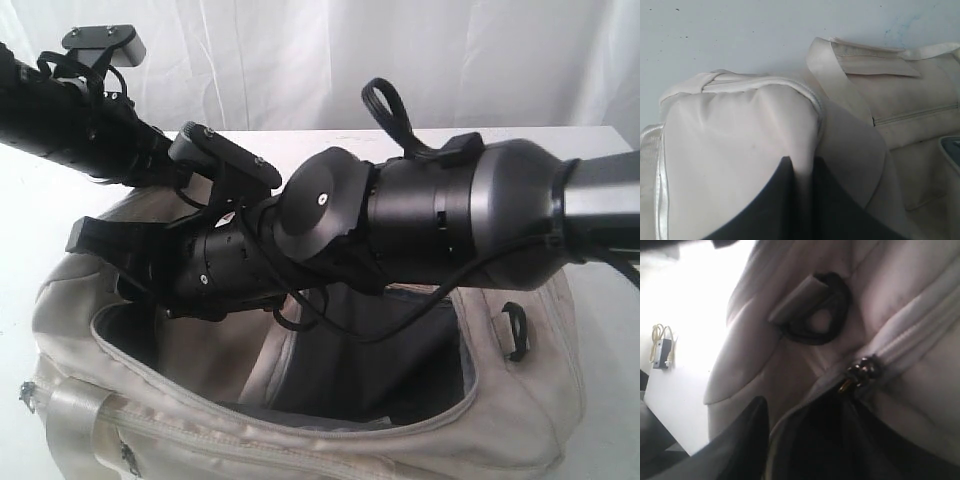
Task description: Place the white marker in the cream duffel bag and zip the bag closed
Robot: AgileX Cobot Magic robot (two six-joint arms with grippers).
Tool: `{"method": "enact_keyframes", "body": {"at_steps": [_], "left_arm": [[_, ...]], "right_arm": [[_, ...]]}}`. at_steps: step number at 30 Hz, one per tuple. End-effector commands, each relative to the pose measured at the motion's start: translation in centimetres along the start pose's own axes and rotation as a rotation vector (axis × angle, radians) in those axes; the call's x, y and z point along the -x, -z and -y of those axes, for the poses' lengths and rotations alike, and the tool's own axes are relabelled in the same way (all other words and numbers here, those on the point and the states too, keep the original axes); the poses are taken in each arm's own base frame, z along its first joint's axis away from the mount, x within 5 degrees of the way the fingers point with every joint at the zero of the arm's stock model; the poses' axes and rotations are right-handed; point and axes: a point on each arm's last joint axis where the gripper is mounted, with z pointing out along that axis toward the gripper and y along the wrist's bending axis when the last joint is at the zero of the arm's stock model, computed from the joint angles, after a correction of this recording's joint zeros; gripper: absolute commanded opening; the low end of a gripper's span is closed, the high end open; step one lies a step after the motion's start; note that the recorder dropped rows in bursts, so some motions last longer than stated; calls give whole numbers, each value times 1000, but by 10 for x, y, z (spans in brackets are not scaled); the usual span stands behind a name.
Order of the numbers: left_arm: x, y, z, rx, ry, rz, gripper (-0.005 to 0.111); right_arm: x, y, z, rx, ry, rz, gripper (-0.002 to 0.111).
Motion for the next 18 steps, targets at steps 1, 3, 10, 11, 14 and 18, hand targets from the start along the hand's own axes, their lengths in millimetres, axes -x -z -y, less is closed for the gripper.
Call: {"method": "enact_keyframes", "body": {"at_steps": [1, 3, 10, 11, 14, 18], "left_arm": [[4, 3, 3, -12, 10, 28, 1], [4, 3, 3, -12, 10, 28, 1], [4, 3, 3, -12, 6, 28, 1], [4, 3, 3, -12, 6, 28, 1], [4, 3, 3, -12, 6, 28, 1], [4, 3, 3, -12, 6, 28, 1]], "right_arm": [[5, -3, 7, -20, 8, 35, 44], [8, -5, 12, -32, 0, 38, 44], [8, -15, 24, -64, -15, 27, 44], [9, -14, 24, -64, -15, 36, 44], [10, -18, 27, -74, -18, 55, 42], [12, -19, 28, -80, -21, 77, 32]]}}
